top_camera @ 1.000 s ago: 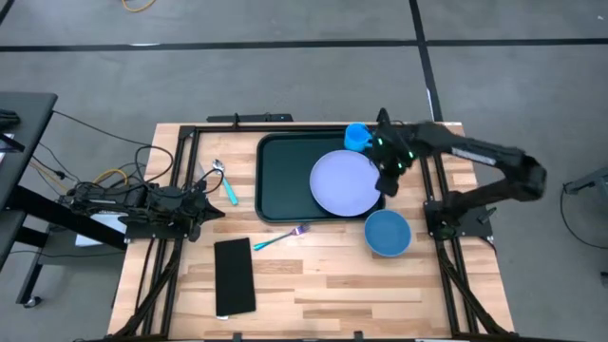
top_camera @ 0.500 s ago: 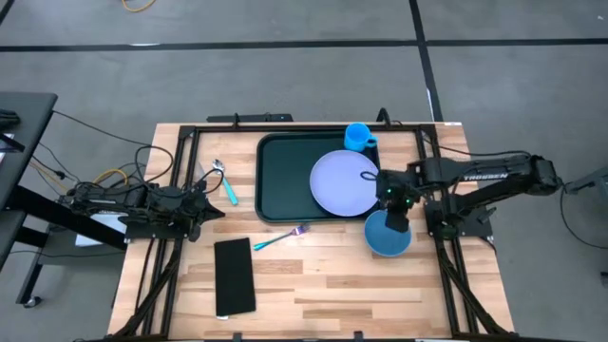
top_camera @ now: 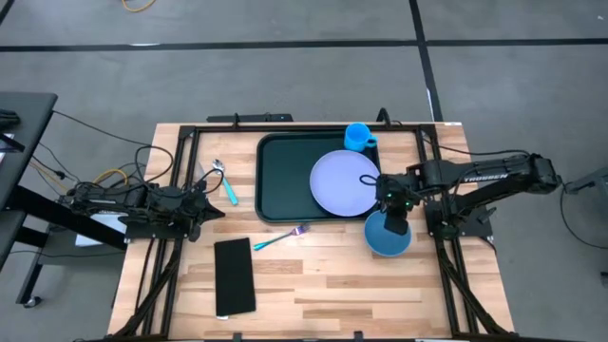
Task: Set up tray
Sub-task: Put the blue bowl on the violet plate
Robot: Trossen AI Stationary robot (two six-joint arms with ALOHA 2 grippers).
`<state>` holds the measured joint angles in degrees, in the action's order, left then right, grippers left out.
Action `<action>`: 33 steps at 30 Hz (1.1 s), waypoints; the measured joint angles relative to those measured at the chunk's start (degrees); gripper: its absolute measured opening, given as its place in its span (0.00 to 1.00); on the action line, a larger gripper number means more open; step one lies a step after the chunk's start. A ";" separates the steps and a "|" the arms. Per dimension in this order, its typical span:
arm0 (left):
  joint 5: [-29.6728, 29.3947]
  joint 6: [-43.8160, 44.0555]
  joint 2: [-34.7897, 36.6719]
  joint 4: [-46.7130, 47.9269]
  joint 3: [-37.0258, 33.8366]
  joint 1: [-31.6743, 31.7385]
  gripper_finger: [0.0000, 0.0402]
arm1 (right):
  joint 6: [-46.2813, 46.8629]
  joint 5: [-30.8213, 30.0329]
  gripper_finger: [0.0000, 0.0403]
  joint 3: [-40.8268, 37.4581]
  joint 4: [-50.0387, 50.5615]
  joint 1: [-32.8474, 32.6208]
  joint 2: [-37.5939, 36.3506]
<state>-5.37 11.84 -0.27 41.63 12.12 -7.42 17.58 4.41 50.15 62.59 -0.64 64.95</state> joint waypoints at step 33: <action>0.00 0.00 0.02 0.07 -0.01 0.00 0.00 | 3.44 -7.09 0.35 -2.75 1.04 -0.96 9.53</action>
<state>-5.37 11.84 -0.25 41.69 12.11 -7.42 21.02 -2.68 47.40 63.63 -1.61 74.48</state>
